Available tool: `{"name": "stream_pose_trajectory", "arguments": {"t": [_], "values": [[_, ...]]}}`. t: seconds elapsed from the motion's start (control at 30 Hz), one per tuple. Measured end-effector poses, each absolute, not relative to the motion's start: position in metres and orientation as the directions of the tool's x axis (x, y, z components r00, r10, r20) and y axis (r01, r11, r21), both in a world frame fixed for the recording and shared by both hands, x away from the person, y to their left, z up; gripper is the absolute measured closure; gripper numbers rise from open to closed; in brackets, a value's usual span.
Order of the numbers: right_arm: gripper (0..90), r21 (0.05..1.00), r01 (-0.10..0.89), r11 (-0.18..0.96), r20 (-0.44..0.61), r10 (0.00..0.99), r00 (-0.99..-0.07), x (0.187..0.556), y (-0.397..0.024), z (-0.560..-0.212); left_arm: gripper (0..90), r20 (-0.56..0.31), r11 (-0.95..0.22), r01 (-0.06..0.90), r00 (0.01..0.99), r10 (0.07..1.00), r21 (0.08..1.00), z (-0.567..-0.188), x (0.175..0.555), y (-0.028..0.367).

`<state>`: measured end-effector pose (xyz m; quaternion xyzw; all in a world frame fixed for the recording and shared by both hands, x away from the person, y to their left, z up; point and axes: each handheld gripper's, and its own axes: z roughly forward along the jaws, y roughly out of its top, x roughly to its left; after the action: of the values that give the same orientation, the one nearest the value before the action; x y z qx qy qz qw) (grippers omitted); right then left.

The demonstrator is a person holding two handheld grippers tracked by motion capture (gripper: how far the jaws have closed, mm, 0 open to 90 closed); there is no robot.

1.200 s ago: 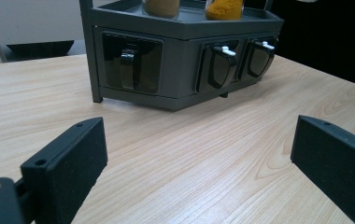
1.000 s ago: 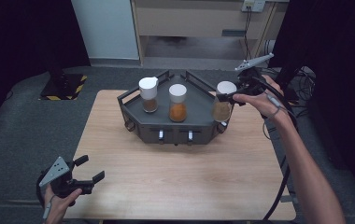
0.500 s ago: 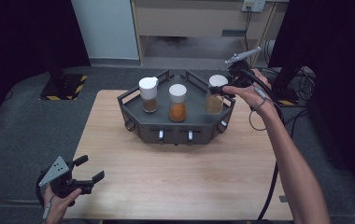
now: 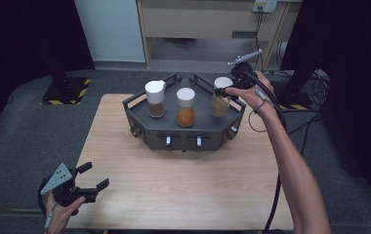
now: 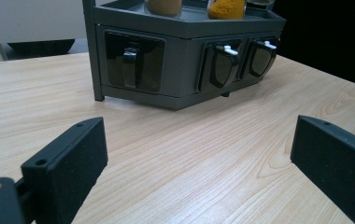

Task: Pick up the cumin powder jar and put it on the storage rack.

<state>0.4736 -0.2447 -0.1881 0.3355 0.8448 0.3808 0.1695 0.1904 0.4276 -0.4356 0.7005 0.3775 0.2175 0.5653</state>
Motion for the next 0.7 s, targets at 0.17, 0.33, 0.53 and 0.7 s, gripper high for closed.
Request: {"name": "stream_pose_trajectory", "arguments": {"t": [0.17,0.33,0.53,0.7], "values": [[34.2,0.751,0.457,0.475,-0.026,0.714,-0.700,0.479,-0.243,-0.193,2.8,-0.122,-0.075,0.282,0.620,0.775,0.956,-0.436,0.190,0.428],[34.2,0.747,0.468,0.472,-0.023,0.722,-0.691,0.483,-0.243,-0.198,2.8,-0.122,-0.076,0.283,0.620,0.775,0.956,-0.436,0.190,0.428],[34.2,0.738,0.478,0.475,-0.022,0.726,-0.688,0.486,-0.240,-0.202,2.9,-0.123,-0.076,0.284,0.620,0.775,0.956,-0.436,0.190,0.428],[34.2,0.734,0.482,0.479,-0.020,0.724,-0.689,0.490,-0.237,-0.205,3.0,-0.122,-0.075,0.283,0.619,0.775,0.956,-0.436,0.190,0.428]]}}
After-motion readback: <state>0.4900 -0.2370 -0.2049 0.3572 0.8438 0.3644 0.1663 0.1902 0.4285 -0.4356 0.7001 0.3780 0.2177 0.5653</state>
